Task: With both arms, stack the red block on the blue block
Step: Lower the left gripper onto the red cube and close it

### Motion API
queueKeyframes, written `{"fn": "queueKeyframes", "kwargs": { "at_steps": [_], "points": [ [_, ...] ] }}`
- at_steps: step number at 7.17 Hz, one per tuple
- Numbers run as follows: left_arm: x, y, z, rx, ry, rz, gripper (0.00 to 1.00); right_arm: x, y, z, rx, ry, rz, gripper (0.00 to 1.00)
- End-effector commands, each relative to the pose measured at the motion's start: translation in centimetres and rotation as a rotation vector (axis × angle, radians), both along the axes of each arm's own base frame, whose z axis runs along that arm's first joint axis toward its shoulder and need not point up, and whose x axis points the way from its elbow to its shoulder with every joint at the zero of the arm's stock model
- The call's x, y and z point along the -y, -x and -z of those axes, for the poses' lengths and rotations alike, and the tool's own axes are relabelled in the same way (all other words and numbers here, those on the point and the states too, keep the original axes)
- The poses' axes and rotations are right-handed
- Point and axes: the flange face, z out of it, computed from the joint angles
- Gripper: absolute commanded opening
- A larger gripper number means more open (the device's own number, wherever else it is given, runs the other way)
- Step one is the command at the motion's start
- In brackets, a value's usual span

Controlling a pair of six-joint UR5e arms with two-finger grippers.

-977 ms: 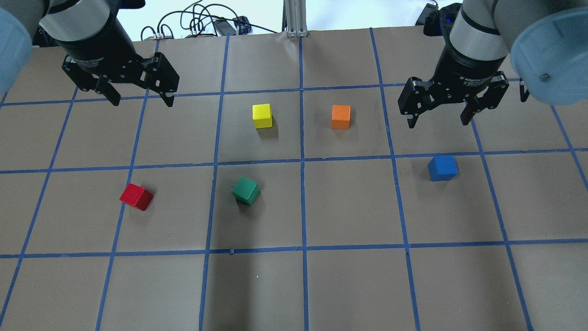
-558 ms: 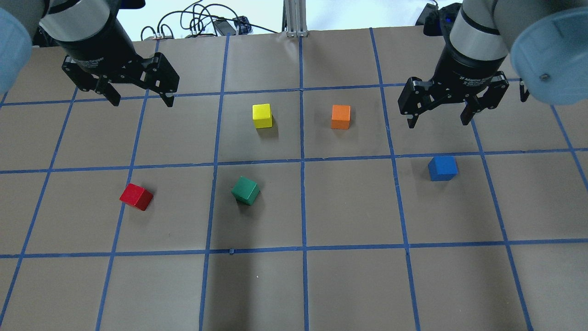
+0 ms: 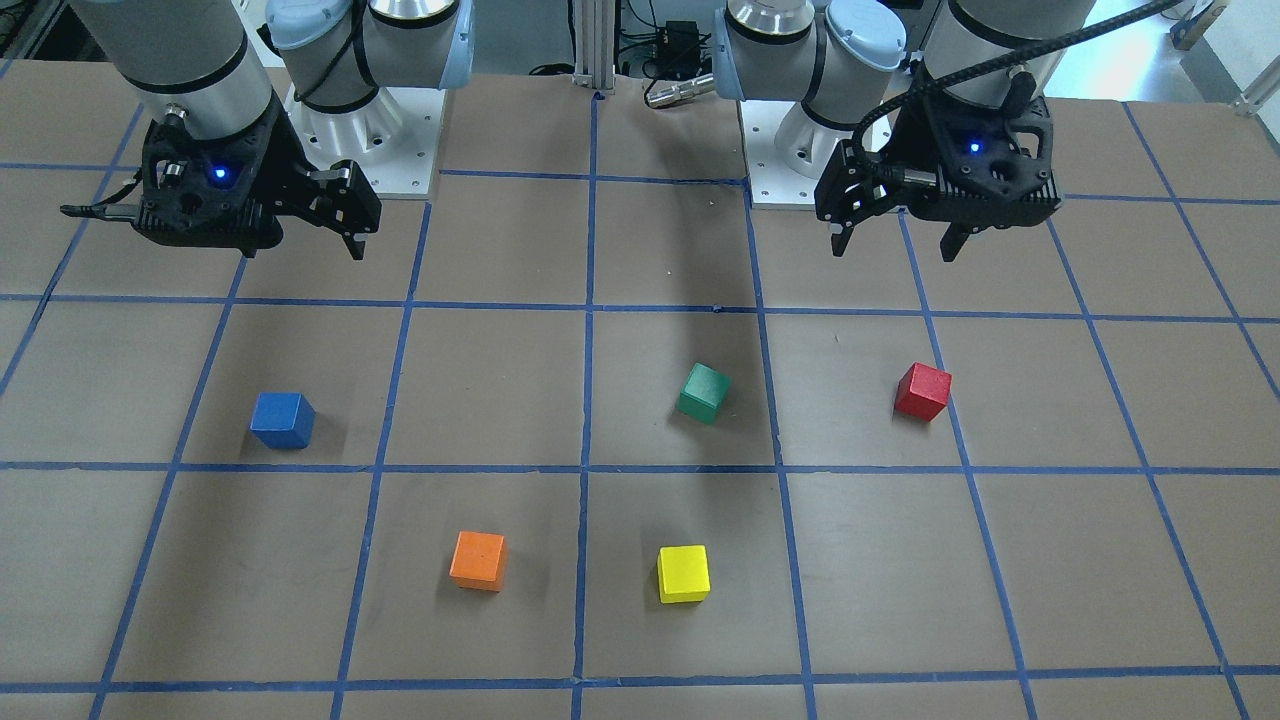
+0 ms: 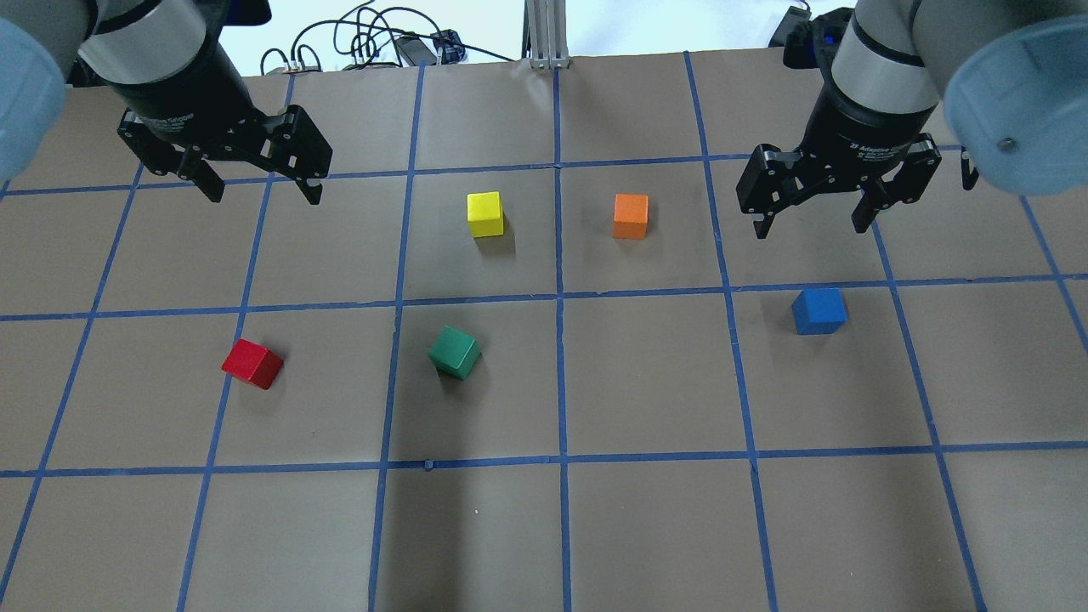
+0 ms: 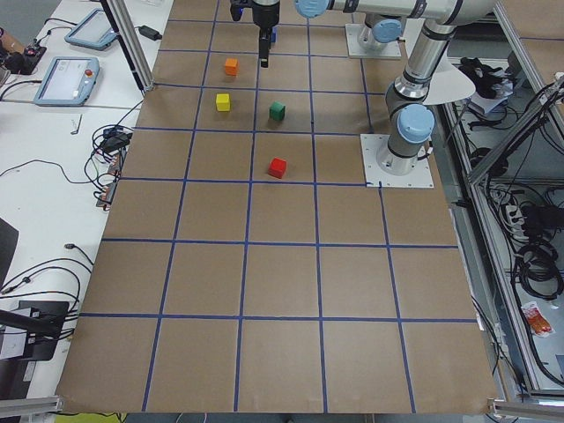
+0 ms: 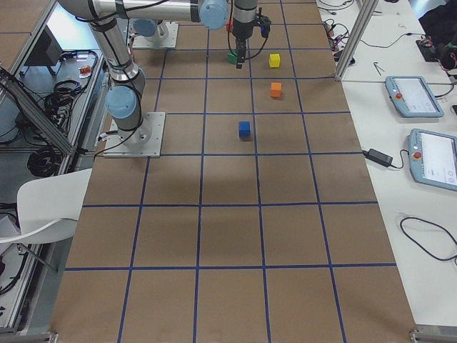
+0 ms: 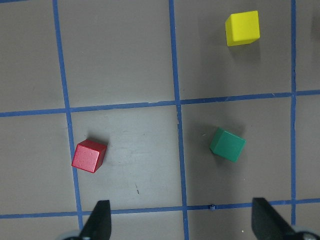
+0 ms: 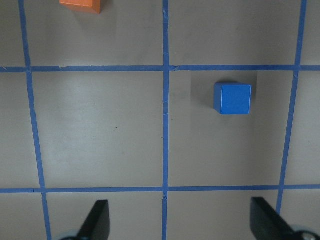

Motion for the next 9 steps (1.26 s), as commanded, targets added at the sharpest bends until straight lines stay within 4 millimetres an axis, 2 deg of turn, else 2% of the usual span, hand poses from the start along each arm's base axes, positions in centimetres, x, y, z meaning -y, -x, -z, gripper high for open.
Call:
{"fn": "queueKeyframes", "kwargs": {
  "at_steps": [1, 2, 3, 4, 5, 6, 7, 9],
  "points": [
    [1.0, -5.5, 5.2, -0.026, -0.099, -0.017, 1.00, 0.0, 0.0, 0.1, 0.000, -0.003, 0.000, 1.00],
    [0.8, -7.9, 7.6, -0.037, -0.148, 0.033, 1.00, 0.0, 0.0, 0.1, 0.000, -0.003, 0.000, 1.00],
    [0.9, -9.4, 9.9, -0.045, -0.163, 0.110, 1.00, 0.0, 0.0, 0.1, 0.000, -0.003, 0.000, 1.00],
    [0.7, -10.9, 13.1, -0.055, -0.177, 0.154, 1.00, 0.0, 0.0, 0.1, 0.000, -0.003, 0.002, 1.00],
    [0.7, -13.6, 17.1, -0.053, -0.140, 0.164, 1.00, 0.0, 0.0, 0.1, -0.002, -0.003, 0.000, 1.00],
    [-0.1, -15.8, 20.9, -0.059, -0.122, 0.232, 1.00, 0.0, 0.0, 0.1, 0.000, -0.001, 0.000, 1.00],
    [-1.4, -16.1, 24.0, -0.068, -0.132, 0.295, 1.00, 0.0, 0.0, 0.1, 0.000, -0.003, 0.000, 1.00],
    [-1.7, -16.2, 26.5, -0.054, -0.126, 0.310, 1.00, 0.0, 0.0, 0.1, 0.000, -0.003, -0.001, 1.00]
  ]
}}
